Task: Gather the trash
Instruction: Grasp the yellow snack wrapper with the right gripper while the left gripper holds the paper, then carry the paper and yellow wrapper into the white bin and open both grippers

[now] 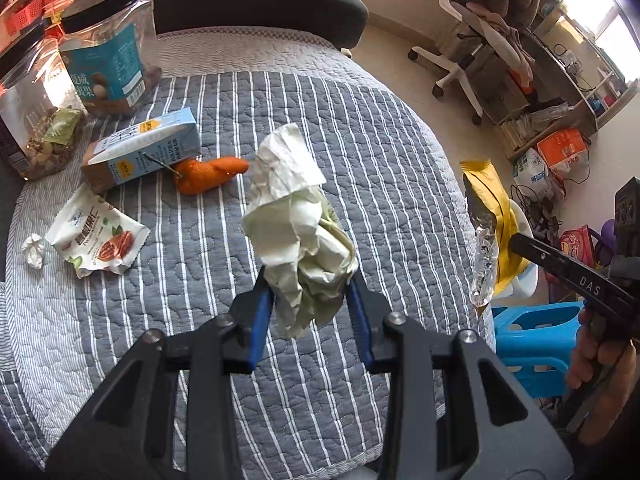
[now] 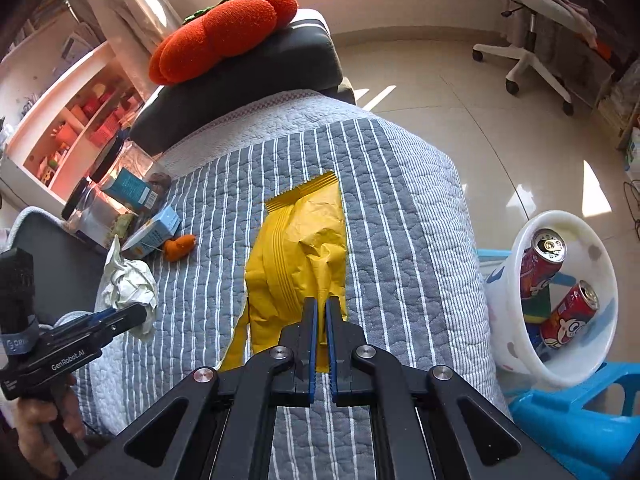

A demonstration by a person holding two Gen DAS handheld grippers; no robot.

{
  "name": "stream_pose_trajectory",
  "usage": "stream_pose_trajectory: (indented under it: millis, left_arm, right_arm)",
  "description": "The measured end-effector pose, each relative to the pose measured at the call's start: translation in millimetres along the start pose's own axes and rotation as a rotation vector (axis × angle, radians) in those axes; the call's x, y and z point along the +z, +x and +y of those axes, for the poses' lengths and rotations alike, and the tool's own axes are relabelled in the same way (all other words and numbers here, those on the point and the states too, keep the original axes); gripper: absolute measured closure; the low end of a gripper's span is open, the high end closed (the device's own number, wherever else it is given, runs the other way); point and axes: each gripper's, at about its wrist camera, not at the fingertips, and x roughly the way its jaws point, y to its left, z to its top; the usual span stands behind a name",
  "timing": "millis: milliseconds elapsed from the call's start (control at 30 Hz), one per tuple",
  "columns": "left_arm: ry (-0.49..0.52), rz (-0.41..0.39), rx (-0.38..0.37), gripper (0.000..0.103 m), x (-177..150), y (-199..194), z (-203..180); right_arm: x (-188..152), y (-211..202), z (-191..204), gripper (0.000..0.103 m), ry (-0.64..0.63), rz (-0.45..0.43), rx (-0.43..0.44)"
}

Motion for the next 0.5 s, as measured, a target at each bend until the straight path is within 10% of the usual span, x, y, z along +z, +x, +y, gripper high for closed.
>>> stream_pose_trajectory:
  millis: [500]
  left_arm:
    - [0.078, 0.006, -0.041, 0.065, 4, 8, -45]
  right_arm:
    - [-5, -24, -32, 0.098, 0.055, -0.030, -0.016]
